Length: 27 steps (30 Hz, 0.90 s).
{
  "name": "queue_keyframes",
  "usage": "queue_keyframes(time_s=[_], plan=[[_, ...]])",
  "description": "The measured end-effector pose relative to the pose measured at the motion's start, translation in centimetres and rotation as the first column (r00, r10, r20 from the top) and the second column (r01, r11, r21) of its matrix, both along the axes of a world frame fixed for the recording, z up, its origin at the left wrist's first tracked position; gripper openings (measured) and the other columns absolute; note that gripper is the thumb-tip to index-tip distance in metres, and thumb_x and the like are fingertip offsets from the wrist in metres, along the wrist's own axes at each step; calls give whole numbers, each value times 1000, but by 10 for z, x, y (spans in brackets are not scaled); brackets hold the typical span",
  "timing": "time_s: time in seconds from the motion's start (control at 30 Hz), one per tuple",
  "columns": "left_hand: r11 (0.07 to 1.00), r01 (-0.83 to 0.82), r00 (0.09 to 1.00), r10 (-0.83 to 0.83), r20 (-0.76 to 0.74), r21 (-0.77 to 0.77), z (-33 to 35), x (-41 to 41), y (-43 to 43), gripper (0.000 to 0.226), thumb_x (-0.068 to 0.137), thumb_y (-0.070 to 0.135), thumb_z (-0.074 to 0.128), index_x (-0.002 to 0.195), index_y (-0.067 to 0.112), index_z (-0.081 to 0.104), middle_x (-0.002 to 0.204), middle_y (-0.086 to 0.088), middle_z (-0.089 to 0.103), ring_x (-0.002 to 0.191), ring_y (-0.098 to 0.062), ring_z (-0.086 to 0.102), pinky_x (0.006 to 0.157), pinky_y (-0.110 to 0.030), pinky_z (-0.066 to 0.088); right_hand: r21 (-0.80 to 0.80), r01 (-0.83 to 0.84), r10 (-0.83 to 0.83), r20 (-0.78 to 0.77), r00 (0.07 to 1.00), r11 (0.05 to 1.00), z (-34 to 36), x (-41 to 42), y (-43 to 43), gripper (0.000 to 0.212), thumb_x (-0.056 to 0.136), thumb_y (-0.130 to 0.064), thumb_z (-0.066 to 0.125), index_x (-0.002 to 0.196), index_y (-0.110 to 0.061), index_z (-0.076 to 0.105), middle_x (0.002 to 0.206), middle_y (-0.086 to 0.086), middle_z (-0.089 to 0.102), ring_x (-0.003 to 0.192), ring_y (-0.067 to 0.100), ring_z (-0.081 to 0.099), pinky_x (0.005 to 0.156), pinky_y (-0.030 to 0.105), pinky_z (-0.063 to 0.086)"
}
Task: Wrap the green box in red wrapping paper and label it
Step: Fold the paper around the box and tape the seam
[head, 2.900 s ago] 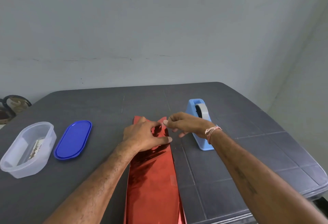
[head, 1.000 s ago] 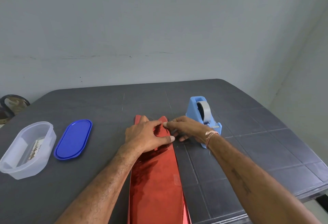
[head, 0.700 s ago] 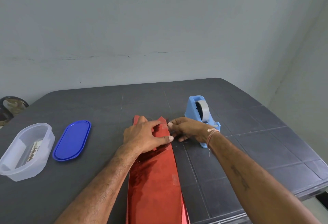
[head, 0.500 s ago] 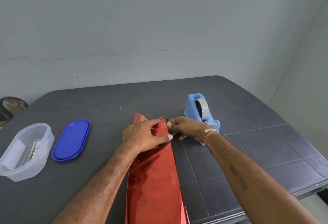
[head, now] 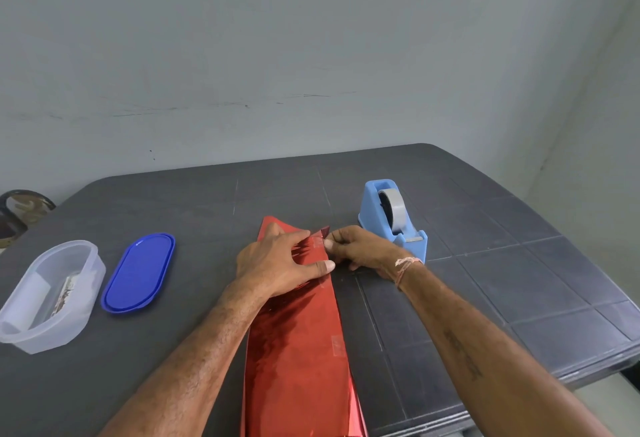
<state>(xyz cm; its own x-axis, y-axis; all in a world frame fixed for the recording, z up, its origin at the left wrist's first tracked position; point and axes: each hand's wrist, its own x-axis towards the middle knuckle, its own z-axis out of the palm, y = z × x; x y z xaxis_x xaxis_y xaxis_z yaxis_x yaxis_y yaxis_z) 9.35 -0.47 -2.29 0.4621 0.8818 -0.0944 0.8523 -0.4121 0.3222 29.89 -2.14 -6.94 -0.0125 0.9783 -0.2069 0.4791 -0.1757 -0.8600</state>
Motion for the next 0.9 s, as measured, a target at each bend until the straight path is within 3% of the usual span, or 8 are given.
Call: queue_keyframes(time_s=[0.2, 0.33, 0.5, 0.63, 0.73, 0.83, 0.9], plan=[[1000, 0, 1000, 0, 1, -5, 0, 0, 0, 96, 69, 93, 54, 152, 49, 38, 141, 9, 42, 129, -21, 53, 97, -38, 48, 72, 9, -10, 13, 1000, 997, -3, -5, -2, 24, 107, -33, 53, 94, -14, 63, 86, 3, 60, 70, 4, 51, 57, 16, 43], [1000, 0, 1000, 0, 0, -7, -1, 0, 0, 97, 69, 94, 53, 153, 49, 37, 143, 9, 41, 130, -22, 53, 97, -40, 49, 128, 25, -22, -31, 999, 991, -5, -6, -5, 26, 108, -27, 53, 90, -10, 61, 71, -3, 54, 52, -5, 47, 50, 8, 39], [1000, 3, 1000, -4, -4, -5, -1, 0, 0, 97, 69, 94, 53, 153, 50, 35, 142, 9, 41, 130, -22, 53, 95, -39, 48, 138, 29, -25, -29, 999, 990, -8, -7, -4, 27, 107, -29, 54, 91, -9, 65, 73, -3, 58, 60, 1, 48, 53, 8, 41], [1000, 2, 1000, -2, -4, -3, -1, 0, 1, 97, 69, 94, 53, 154, 50, 35, 141, 8, 41, 128, -22, 54, 98, -40, 49, 138, 20, -18, -15, 1000, 990, -9, -7, -3, 27, 105, -33, 57, 89, -11, 64, 77, 2, 58, 67, 6, 48, 61, 16, 43], [1000, 3, 1000, -3, -5, 3, -2, 0, 0, 95, 70, 93, 54, 153, 50, 36, 140, 9, 42, 127, -22, 55, 97, -39, 49, 129, 76, -89, 95, 992, 989, -12, -4, 1, 27, 98, -39, 67, 91, -15, 56, 81, 0, 58, 71, 8, 50, 65, 20, 44], [1000, -1, 1000, 1, -6, 4, -2, -1, 1, 96, 70, 94, 53, 153, 50, 36, 140, 9, 42, 127, -22, 55, 97, -39, 49, 114, 108, -120, 104, 987, 988, -12, -1, 7, 33, 92, -43, 73, 91, -17, 52, 81, 0, 58, 74, 12, 52, 71, 29, 47], [1000, -3, 1000, 3, -4, -2, -2, -1, 1, 96, 69, 94, 53, 153, 50, 36, 139, 9, 42, 125, -20, 56, 97, -39, 50, 132, 150, -166, 125, 978, 980, -16, -3, 9, 32, 91, -38, 76, 88, -17, 52, 76, -2, 57, 70, 11, 51, 68, 26, 46]])
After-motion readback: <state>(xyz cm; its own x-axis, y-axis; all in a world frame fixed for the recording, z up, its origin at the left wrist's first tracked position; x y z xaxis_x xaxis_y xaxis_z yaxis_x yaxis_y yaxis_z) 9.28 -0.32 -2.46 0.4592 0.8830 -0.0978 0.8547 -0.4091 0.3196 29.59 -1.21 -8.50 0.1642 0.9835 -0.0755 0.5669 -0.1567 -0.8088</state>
